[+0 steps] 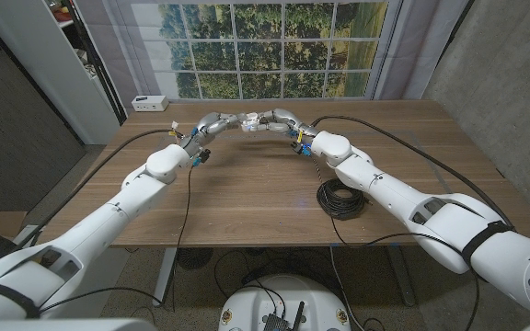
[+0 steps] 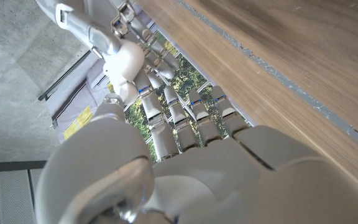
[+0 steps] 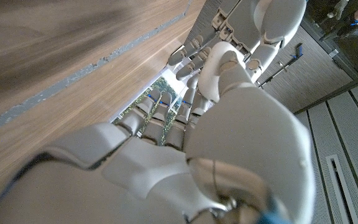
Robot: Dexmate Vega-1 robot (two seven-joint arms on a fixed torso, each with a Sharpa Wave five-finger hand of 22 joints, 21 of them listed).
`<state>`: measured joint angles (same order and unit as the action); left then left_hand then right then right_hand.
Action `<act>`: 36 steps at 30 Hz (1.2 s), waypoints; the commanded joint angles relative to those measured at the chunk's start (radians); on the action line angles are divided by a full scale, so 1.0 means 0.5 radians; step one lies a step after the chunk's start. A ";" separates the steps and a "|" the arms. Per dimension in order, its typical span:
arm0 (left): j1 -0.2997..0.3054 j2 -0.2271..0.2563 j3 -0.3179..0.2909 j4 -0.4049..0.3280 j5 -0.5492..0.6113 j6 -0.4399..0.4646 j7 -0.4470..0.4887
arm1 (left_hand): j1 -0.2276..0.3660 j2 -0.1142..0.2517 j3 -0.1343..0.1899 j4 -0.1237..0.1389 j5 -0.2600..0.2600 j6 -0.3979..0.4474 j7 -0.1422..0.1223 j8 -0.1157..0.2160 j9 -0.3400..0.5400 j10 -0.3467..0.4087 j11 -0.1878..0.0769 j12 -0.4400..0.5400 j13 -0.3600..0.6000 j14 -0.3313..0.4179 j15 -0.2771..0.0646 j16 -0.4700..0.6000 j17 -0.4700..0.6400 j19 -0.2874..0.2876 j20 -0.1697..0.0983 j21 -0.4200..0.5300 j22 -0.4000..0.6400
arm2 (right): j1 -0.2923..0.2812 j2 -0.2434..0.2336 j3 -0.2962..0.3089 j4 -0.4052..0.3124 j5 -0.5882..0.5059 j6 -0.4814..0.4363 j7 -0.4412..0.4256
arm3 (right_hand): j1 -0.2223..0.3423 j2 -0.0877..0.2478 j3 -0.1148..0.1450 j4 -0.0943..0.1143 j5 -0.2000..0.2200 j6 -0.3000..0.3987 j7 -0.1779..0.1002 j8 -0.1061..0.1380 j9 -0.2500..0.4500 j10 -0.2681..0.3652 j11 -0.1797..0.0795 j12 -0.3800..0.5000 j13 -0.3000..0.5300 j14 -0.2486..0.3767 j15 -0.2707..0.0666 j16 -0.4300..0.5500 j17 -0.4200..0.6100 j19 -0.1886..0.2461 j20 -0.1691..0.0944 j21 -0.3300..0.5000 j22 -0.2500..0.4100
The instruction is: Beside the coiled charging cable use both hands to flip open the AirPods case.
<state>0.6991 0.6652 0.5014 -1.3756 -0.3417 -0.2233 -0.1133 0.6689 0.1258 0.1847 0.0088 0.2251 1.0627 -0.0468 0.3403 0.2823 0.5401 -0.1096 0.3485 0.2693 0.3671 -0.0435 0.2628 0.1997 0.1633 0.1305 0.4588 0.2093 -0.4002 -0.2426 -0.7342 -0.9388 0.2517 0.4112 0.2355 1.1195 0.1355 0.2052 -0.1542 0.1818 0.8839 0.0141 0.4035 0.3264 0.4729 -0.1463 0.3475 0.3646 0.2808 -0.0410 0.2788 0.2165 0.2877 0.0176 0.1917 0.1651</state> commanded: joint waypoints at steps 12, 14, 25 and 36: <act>-0.073 0.057 0.049 0.014 -0.022 0.113 -0.185 | -0.157 -0.041 -0.079 0.084 -0.027 0.086 0.226 -0.017 -0.006 0.046 0.039 0.001 -0.017 0.044 -0.082 0.002 0.005 0.029 -0.009 0.013 0.000 | -0.046 -0.025 0.093 -0.086 0.140 -0.007 0.037 | 0.004 0.021 -0.008 0.021 0.008 0.180 -0.192 -0.005 0.129 0.011 0.021 -0.008 0.013 -0.006 -0.348 0.017 0.011 -0.007 -0.001 -0.006 0.011; -0.066 0.046 0.041 0.029 -0.035 0.080 -0.182 | -0.218 -0.065 -0.115 0.112 -0.031 0.023 0.215 -0.062 -0.030 0.032 0.051 -0.010 -0.018 0.045 -0.082 -0.005 0.005 0.023 0.000 0.009 -0.002 | -0.048 -0.027 0.093 -0.090 0.140 -0.015 0.037 | 0.004 0.021 -0.010 0.022 0.008 0.180 -0.189 -0.004 0.130 0.012 0.022 -0.009 0.014 -0.006 -0.348 0.017 0.011 -0.007 0.000 -0.005 0.011; -0.007 -0.006 -0.016 0.070 -0.127 -0.049 -0.157 | -0.368 -0.123 -0.202 0.177 -0.031 -0.096 0.213 -0.146 -0.072 0.025 0.076 -0.020 -0.015 0.032 -0.057 -0.022 0.009 0.011 0.028 -0.002 -0.004 | -0.087 -0.049 0.090 -0.139 0.159 -0.083 0.039 | 0.003 0.019 -0.017 0.024 0.008 0.190 -0.186 -0.006 0.133 0.005 0.022 -0.017 0.020 -0.009 -0.347 0.020 0.012 -0.008 0.003 -0.004 0.011; -0.012 -0.021 -0.018 0.084 -0.137 -0.063 -0.154 | -0.415 -0.066 -0.202 0.216 -0.014 -0.095 0.210 -0.158 -0.085 0.035 0.081 -0.019 -0.012 0.050 -0.059 -0.019 0.012 0.016 0.034 0.000 -0.003 | -0.143 -0.072 0.079 -0.218 0.180 -0.132 0.060 | 0.001 0.018 -0.023 0.025 0.007 0.195 -0.185 -0.008 0.137 0.007 0.025 -0.021 0.025 -0.011 -0.345 0.022 0.012 -0.006 0.007 -0.002 0.011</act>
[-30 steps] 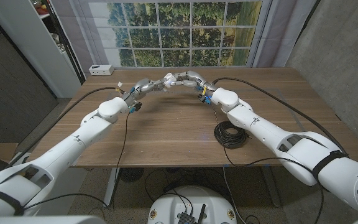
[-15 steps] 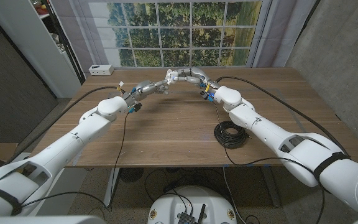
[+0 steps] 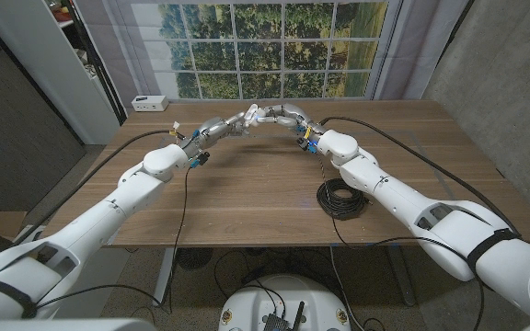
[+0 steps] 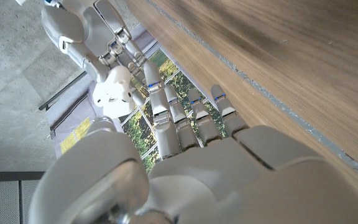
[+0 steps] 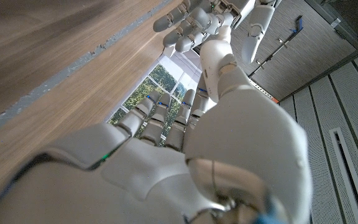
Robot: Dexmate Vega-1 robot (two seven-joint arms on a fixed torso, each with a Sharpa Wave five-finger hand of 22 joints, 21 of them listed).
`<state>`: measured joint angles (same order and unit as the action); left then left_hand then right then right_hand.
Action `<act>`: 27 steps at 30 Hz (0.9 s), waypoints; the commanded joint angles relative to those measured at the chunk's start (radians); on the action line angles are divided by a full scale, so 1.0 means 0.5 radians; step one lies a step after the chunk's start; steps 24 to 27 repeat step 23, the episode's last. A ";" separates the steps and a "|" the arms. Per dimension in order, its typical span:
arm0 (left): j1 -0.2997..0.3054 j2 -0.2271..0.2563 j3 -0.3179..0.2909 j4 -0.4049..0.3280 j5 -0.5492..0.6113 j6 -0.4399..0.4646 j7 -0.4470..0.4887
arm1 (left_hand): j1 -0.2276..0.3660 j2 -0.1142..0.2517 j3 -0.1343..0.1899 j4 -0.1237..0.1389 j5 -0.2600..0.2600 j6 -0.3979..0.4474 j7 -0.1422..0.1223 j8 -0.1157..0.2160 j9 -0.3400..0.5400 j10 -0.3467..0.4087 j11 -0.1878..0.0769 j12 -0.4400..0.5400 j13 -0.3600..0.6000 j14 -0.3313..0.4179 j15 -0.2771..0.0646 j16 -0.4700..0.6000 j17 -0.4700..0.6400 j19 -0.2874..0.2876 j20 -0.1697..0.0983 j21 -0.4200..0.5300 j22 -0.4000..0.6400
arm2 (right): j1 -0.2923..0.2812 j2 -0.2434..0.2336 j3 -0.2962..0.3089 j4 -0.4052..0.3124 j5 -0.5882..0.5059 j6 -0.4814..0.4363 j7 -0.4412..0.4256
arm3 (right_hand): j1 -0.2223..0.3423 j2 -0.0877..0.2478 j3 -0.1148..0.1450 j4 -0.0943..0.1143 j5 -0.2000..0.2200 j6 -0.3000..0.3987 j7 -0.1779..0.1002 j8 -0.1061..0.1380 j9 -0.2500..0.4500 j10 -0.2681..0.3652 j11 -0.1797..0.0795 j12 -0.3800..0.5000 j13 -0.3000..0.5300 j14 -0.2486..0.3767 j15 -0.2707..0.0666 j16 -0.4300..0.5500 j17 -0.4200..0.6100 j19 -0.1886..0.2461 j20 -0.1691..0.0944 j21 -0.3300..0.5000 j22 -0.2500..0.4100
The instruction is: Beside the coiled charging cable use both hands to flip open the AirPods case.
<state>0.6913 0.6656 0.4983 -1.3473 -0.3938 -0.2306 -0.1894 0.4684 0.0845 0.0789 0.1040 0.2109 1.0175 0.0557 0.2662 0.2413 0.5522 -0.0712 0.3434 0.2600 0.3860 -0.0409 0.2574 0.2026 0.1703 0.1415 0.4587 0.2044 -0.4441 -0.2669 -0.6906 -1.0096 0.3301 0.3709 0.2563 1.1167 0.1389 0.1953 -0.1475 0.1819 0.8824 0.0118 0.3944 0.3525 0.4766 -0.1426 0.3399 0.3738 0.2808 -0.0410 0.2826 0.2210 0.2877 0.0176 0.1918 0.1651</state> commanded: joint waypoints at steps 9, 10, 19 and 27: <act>0.028 0.021 -0.027 -0.013 -0.023 -0.067 -0.005 | -0.109 -0.111 -0.097 0.025 0.022 -0.306 0.025 -0.141 -0.042 -0.163 0.107 -0.086 0.020 -0.104 0.010 -0.075 0.000 -0.052 0.061 -0.041 -0.003 | -0.044 0.018 0.006 -0.023 0.043 -0.029 -0.005 | 0.007 0.008 -0.008 0.011 0.007 0.200 -0.175 0.009 0.091 -0.002 0.025 -0.010 0.011 -0.012 -0.342 0.016 0.002 -0.005 0.009 -0.001 0.011; 0.036 0.023 -0.033 -0.008 -0.028 -0.094 -0.012 | -0.112 -0.120 -0.105 0.023 0.023 -0.330 0.014 -0.148 -0.045 -0.189 0.110 -0.097 0.021 -0.117 0.014 -0.081 0.000 -0.058 0.072 -0.046 -0.004 | -0.042 0.023 0.010 -0.013 0.048 -0.022 -0.006 | 0.007 0.007 -0.009 0.010 0.007 0.203 -0.173 0.009 0.090 -0.001 0.026 -0.010 0.011 -0.010 -0.341 0.017 0.002 -0.004 0.010 -0.001 0.011; 0.169 0.086 -0.111 -0.123 -0.051 -0.107 0.097 | -0.146 -0.178 -0.161 0.011 0.026 -0.634 0.009 -0.188 -0.072 -0.362 0.161 -0.170 0.027 -0.294 0.091 -0.131 -0.002 -0.131 0.124 -0.108 -0.016 | -0.046 0.081 0.074 0.058 0.146 0.017 -0.020 | 0.000 0.006 -0.014 0.014 0.008 0.200 -0.173 0.003 0.091 0.001 0.029 -0.012 0.015 -0.007 -0.335 0.020 0.003 -0.002 0.011 0.000 0.011; 0.175 0.076 -0.120 -0.097 -0.068 -0.143 0.083 | -0.146 -0.185 -0.173 0.002 0.027 -0.759 -0.016 -0.190 -0.082 -0.439 0.169 -0.201 0.026 -0.366 0.107 -0.140 -0.006 -0.155 0.131 -0.136 -0.022 | -0.060 0.079 0.091 0.037 0.157 0.009 -0.056 | 0.000 0.006 -0.016 0.014 0.008 0.201 -0.171 0.002 0.091 0.001 0.031 -0.013 0.016 -0.008 -0.335 0.020 0.002 -0.002 0.010 0.000 0.011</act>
